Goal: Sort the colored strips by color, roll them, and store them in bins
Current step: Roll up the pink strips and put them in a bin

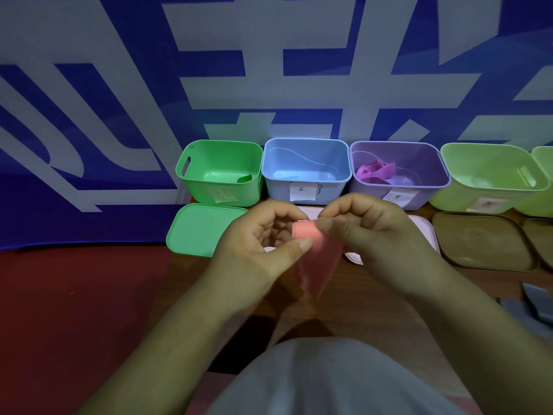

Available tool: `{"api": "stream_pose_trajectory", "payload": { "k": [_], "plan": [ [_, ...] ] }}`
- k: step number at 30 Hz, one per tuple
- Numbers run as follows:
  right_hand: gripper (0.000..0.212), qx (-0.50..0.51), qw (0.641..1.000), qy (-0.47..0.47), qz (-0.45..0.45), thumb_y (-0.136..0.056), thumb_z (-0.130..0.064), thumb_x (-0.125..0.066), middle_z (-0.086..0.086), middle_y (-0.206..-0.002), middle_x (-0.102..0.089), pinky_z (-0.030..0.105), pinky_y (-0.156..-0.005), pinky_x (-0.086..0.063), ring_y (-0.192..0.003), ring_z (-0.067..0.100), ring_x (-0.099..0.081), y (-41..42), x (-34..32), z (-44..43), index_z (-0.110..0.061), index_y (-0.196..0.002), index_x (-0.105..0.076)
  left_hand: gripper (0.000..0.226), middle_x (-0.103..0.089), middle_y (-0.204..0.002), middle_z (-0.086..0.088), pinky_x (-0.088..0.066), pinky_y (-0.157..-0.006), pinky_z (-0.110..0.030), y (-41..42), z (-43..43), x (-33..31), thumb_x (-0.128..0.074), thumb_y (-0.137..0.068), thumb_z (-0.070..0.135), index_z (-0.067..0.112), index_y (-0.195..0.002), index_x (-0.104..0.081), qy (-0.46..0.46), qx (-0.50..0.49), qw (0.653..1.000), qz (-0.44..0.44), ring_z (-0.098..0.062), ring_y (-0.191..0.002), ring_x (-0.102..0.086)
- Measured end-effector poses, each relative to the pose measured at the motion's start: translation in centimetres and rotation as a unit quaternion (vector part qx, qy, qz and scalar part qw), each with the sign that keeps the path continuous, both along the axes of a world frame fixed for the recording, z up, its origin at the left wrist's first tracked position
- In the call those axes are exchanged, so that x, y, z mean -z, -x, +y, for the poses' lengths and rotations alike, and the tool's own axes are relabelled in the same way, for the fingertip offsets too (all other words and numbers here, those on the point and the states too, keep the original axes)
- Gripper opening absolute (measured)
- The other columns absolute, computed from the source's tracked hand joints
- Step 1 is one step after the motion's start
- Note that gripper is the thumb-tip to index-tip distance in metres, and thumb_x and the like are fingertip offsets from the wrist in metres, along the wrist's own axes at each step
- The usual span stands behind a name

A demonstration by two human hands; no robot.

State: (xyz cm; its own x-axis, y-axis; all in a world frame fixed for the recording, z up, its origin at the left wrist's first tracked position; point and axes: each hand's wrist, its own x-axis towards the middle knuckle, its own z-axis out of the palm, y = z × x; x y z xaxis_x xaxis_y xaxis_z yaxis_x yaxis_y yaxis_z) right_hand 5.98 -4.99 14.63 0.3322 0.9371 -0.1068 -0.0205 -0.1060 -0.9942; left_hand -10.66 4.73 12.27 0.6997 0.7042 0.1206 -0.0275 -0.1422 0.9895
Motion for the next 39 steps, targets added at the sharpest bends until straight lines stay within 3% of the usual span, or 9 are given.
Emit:
{"api": "stream_pose_trajectory", "payload": {
  "k": [4, 7, 12, 17, 23, 28, 32, 35, 39],
  "plan": [
    [0.005, -0.006, 1.0, -0.004, -0.006, -0.09, -0.013, -0.068, 0.018, -0.082, -0.072, 0.04, -0.072, -0.047, -0.072, 0.024, -0.063, 0.2, 0.1, -0.2, -0.009, -0.092, -0.068, 0.023, -0.069, -0.091, -0.013, -0.053, -0.078, -0.036, -0.1, 0.0, -0.1, -0.073, -0.079, 0.012, 0.024, -0.098, -0.069, 0.001, -0.006, 1.0, -0.003, -0.021, -0.082, -0.062],
    [0.016, -0.013, 1.0, -0.009, -0.014, -0.082, -0.012, -0.076, 0.021, -0.084, -0.069, 0.026, -0.063, -0.046, -0.07, 0.019, -0.06, 0.1, 0.2, -0.3, -0.016, -0.096, -0.067, 0.018, -0.071, -0.085, -0.01, -0.053, -0.072, -0.027, -0.3, -0.1, -0.3, -0.07, -0.08, 0.012, 0.019, -0.096, -0.069, 0.042, -0.012, 0.999, -0.018, -0.019, -0.078, -0.062],
    [0.021, -0.011, 0.999, -0.031, -0.019, -0.079, -0.004, -0.076, 0.035, -0.084, -0.06, 0.018, -0.053, -0.043, -0.065, 0.02, -0.054, 0.1, 0.3, -0.4, -0.019, -0.091, -0.068, 0.019, -0.056, -0.082, -0.036, -0.044, -0.067, -0.044, -0.3, -0.2, -0.5, -0.066, -0.084, 0.014, 0.025, -0.1, -0.067, 0.068, -0.014, 0.997, -0.027, -0.031, -0.069, -0.054],
    [0.02, 0.005, 0.999, -0.033, -0.007, -0.076, -0.005, -0.076, 0.007, -0.078, -0.068, 0.015, -0.055, -0.045, -0.064, 0.01, -0.062, 0.1, 0.3, -0.4, -0.011, -0.093, -0.068, 0.013, -0.063, -0.086, -0.03, -0.05, -0.07, -0.057, -0.1, -0.2, -0.4, -0.065, -0.088, 0.018, 0.022, -0.1, -0.066, 0.033, -0.008, 0.999, -0.009, -0.049, -0.078, -0.058],
    [0.016, 0.016, 0.999, -0.026, -0.012, -0.081, -0.004, -0.074, 0.019, -0.086, -0.071, 0.021, -0.064, -0.05, -0.071, 0.017, -0.065, 0.0, 0.4, -0.5, -0.007, -0.096, -0.069, 0.021, -0.07, -0.088, 0.006, -0.052, -0.075, -0.024, -0.1, -0.3, -0.2, -0.071, -0.082, 0.013, 0.022, -0.101, -0.068, 0.001, 0.003, 1.0, 0.019, -0.012, -0.082, -0.063],
    [0.007, 0.021, 0.999, -0.004, -0.027, -0.086, -0.022, -0.073, 0.028, -0.084, -0.067, 0.042, -0.071, -0.046, -0.07, 0.027, -0.057, -0.2, 0.5, -0.3, -0.017, -0.09, -0.071, 0.023, -0.071, -0.091, 0.003, -0.053, -0.076, -0.029, -0.4, -0.3, 0.0, -0.072, -0.08, 0.013, 0.024, -0.101, -0.068, -0.006, -0.009, 1.0, 0.015, -0.014, -0.083, -0.065],
    [0.008, 0.029, 0.999, 0.008, -0.034, -0.088, -0.024, -0.07, 0.014, -0.069, -0.067, 0.033, -0.066, -0.046, -0.064, 0.02, -0.057, -0.4, 0.5, -0.3, -0.016, -0.088, -0.071, 0.018, -0.072, -0.093, -0.005, -0.055, -0.08, -0.035, -0.6, -0.3, 0.0, -0.07, -0.083, 0.016, 0.02, -0.101, -0.068, -0.009, -0.001, 1.0, 0.018, -0.021, -0.086, -0.067],
    [0.012, 0.008, 1.0, 0.001, -0.024, -0.087, -0.029, -0.071, 0.024, -0.082, -0.067, 0.041, -0.073, -0.046, -0.072, 0.024, -0.057, -0.5, 0.5, -0.4, -0.018, -0.09, -0.071, 0.018, -0.073, -0.094, -0.009, -0.054, -0.082, -0.039, -0.8, -0.3, 0.0, -0.069, -0.084, 0.017, 0.017, -0.102, -0.068, 0.001, -0.001, 1.0, 0.013, -0.031, -0.089, -0.067],
    [0.017, -0.006, 1.0, -0.015, -0.015, -0.082, -0.018, -0.077, 0.013, -0.085, -0.07, 0.039, -0.073, -0.045, -0.075, 0.022, -0.06, -0.9, 0.6, -0.5, -0.02, -0.097, -0.069, 0.017, -0.073, -0.092, -0.013, -0.053, -0.077, -0.04, -0.9, -0.4, -0.1, -0.068, -0.084, 0.017, 0.016, -0.102, -0.068, 0.024, 0.001, 1.0, 0.003, -0.027, -0.082, -0.065]
  ]
}}
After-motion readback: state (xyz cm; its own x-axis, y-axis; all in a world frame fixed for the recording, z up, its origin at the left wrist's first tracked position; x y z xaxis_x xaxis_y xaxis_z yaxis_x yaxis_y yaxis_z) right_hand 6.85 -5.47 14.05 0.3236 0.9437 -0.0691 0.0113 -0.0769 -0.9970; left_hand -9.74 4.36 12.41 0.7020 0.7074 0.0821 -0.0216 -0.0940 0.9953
